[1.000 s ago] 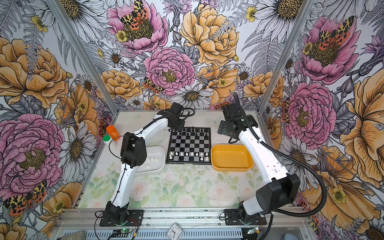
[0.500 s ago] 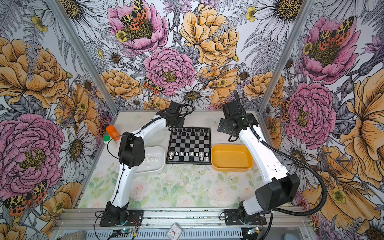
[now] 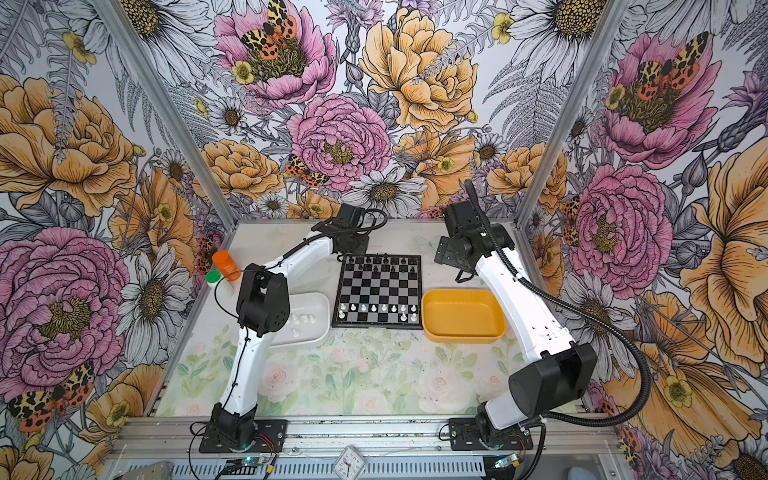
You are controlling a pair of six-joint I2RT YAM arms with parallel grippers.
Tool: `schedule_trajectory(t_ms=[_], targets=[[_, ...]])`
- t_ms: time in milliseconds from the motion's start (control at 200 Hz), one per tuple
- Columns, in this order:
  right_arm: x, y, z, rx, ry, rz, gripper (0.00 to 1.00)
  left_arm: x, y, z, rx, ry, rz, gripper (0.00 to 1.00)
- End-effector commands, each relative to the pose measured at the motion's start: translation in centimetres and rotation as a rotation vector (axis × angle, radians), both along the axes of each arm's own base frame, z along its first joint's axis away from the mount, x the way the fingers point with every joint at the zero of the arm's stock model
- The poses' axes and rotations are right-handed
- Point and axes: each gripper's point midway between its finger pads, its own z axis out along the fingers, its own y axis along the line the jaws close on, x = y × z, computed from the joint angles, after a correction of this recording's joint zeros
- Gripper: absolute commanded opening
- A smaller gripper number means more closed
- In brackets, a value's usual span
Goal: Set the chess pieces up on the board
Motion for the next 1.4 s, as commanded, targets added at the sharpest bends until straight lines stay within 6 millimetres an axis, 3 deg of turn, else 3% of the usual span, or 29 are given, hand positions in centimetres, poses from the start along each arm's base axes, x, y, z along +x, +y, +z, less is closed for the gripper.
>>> schedule_trajectory(t_ms=[0,1126,1211,1396], targets=[[0.3,0.0,0.9,-0.012,-0.024,0.0,1.0,0.2,0.2,1.7,-0.039,-0.028,0.007,0.01],[0.7,0.6,0.0,-0.008,0.003,0.013,1.0,0.1,0.5,-1.4,-0.016,0.015,0.003,0.01],[1.0,1.7,-0.1,0.019,-0.005,0.054,1.0,0.1,0.6,-1.5,-0.014,0.017,0.004,0.01],[1.8,6.1,0.0,0.148,-0.054,0.19,1.0,0.1,0.8,-1.8,-0.014,0.026,0.005,0.01]])
